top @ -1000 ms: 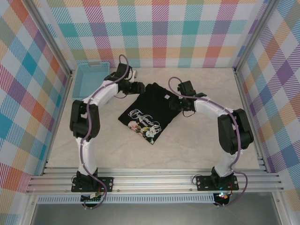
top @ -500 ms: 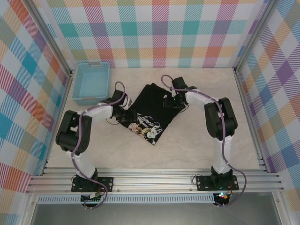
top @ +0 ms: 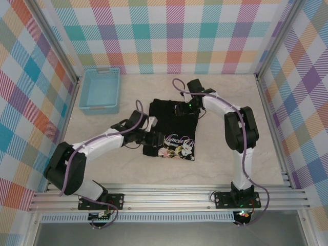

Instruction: Fold the inside-out t-shirt

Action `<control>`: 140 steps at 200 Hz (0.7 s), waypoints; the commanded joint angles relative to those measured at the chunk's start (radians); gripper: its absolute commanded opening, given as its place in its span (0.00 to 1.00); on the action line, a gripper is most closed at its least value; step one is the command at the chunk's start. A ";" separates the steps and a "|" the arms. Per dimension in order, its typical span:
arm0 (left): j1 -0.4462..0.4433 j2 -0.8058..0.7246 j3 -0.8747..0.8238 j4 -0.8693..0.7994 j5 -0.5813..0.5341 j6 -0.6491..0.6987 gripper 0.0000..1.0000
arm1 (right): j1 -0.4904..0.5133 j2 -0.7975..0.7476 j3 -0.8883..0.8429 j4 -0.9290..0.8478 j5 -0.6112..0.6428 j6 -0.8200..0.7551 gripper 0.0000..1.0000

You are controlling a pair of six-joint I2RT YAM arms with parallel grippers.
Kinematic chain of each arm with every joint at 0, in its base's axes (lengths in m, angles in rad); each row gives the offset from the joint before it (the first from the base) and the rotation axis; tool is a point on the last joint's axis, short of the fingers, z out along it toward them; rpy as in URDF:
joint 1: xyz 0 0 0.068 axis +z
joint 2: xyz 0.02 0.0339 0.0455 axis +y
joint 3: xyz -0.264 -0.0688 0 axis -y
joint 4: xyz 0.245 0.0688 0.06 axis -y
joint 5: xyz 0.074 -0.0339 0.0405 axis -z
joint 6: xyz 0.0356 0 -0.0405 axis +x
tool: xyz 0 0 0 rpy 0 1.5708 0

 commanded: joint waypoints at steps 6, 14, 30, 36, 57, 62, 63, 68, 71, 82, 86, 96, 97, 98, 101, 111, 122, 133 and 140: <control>0.137 0.052 0.097 0.110 -0.081 -0.028 0.68 | -0.074 -0.099 -0.038 0.019 0.072 0.044 0.62; 0.173 0.112 0.145 0.118 -0.076 -0.031 0.68 | -0.103 -0.099 -0.046 0.025 0.067 0.084 0.64; 0.213 0.238 0.263 0.106 -0.085 -0.009 0.69 | -0.147 -0.089 -0.064 0.054 0.054 0.142 0.65; 0.224 0.287 0.318 0.094 -0.090 0.001 0.69 | -0.160 -0.078 -0.065 0.059 0.049 0.162 0.65; 0.246 0.445 0.496 0.033 -0.084 0.031 0.68 | -0.190 -0.023 -0.047 0.061 0.006 0.212 0.63; 0.249 0.479 0.529 0.013 -0.082 0.036 0.69 | -0.192 -0.015 -0.047 0.065 0.006 0.218 0.63; 0.250 0.485 0.541 0.009 -0.079 0.037 0.69 | -0.192 -0.013 -0.047 0.065 0.007 0.219 0.63; 0.252 0.517 0.581 0.004 -0.070 0.044 0.68 | -0.192 -0.005 -0.047 0.069 0.007 0.222 0.63; 0.252 0.535 0.602 -0.023 -0.068 0.049 0.68 | -0.192 -0.003 -0.047 0.071 0.007 0.224 0.62; 0.252 0.597 0.675 -0.073 -0.066 0.059 0.67 | -0.193 0.013 -0.047 0.075 0.004 0.232 0.62; 0.252 0.616 0.698 -0.084 -0.063 0.064 0.66 | -0.193 0.018 -0.047 0.077 0.001 0.235 0.61; 0.252 0.657 0.744 -0.108 -0.065 0.069 0.64 | -0.193 0.030 -0.050 0.082 -0.011 0.242 0.60; 0.252 0.660 0.749 -0.110 -0.065 0.069 0.63 | -0.192 0.031 -0.051 0.081 -0.012 0.243 0.60; 0.252 0.664 0.753 -0.112 -0.065 0.069 0.63 | -0.193 0.032 -0.051 0.081 -0.012 0.244 0.60; 0.252 0.673 0.764 -0.115 -0.064 0.072 0.62 | -0.193 0.034 -0.052 0.083 -0.017 0.247 0.60; 0.252 0.701 0.799 -0.125 -0.055 0.072 0.60 | -0.192 0.043 -0.061 0.090 -0.028 0.257 0.58; 0.252 0.723 0.826 -0.127 -0.036 0.071 0.57 | -0.192 0.044 -0.080 0.114 -0.048 0.265 0.56; 0.252 0.740 0.849 -0.132 -0.026 0.069 0.55 | -0.193 0.046 -0.094 0.133 -0.065 0.276 0.54; 0.252 0.749 0.855 -0.134 -0.025 0.069 0.53 | -0.192 0.049 -0.096 0.139 -0.073 0.279 0.51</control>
